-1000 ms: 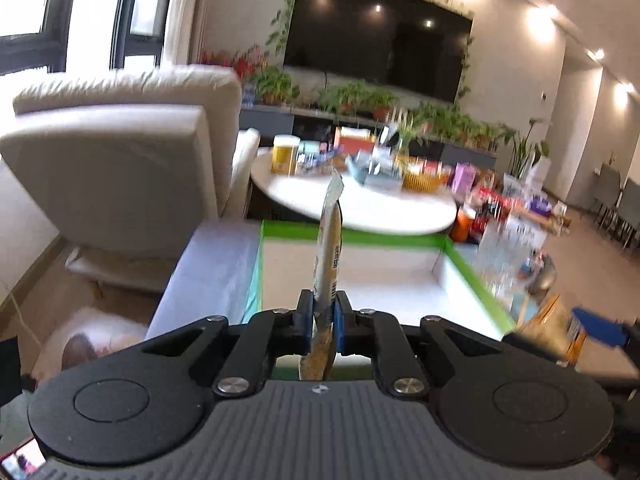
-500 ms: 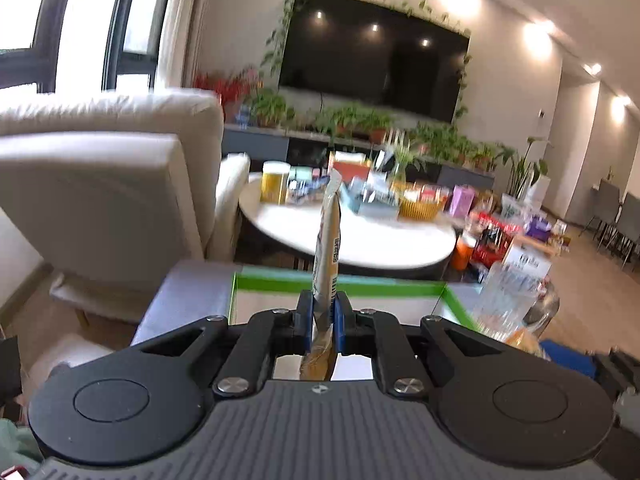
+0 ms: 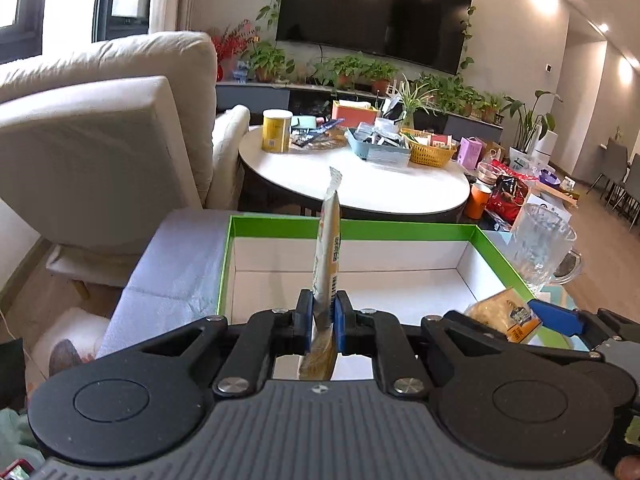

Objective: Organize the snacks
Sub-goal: 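Carry both snacks over the green box and open both grippers to drop them, then grasp small red snack packet with left gripper while right gripper reaches brown bread pack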

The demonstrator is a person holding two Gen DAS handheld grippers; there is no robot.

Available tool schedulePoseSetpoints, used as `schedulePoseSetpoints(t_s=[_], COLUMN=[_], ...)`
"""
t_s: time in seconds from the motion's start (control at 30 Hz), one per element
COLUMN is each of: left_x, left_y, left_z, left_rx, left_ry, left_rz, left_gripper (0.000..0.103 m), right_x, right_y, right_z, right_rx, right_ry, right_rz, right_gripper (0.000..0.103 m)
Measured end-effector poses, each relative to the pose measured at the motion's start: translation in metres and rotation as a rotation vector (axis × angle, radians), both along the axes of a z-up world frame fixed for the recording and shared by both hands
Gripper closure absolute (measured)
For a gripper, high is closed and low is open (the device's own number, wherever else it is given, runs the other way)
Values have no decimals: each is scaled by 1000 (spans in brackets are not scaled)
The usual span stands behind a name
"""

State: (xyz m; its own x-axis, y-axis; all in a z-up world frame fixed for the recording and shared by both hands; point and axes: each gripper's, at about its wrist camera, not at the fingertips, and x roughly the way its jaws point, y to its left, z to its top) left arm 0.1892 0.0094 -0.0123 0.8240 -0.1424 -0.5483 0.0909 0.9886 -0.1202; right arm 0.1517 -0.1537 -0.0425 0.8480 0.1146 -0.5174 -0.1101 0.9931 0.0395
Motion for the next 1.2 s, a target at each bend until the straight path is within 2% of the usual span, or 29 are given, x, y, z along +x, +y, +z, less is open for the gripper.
schedulePoseSetpoints(t_s=[0.17,0.3,0.4,0.67,0.93,1.2], left_x=[6,17,26,28,15,-7], left_y=[-3,-8,-13,-22,-11,8], left_z=[0,-8,-10,-7,-5,3], left_rx=[6,-12,2,54,24,0], left_ry=[28,82,105,106,109,87], left_rz=[-12,-30,-32,-45,-20,16], left_gripper=[90,80,80,71,67,65], right_x=[3,4,1,-1,-11,-25], right_y=[2,2,3,2,-2,1], right_z=[-6,-12,-13,-9,-4,6], right_rx=[-8,-10,-16,-25,-6,-45], right_ry=[36,78,91,85,71,29], right_rz=[4,1,7,9,4,15], right_gripper=[60,60,60,60,60,60])
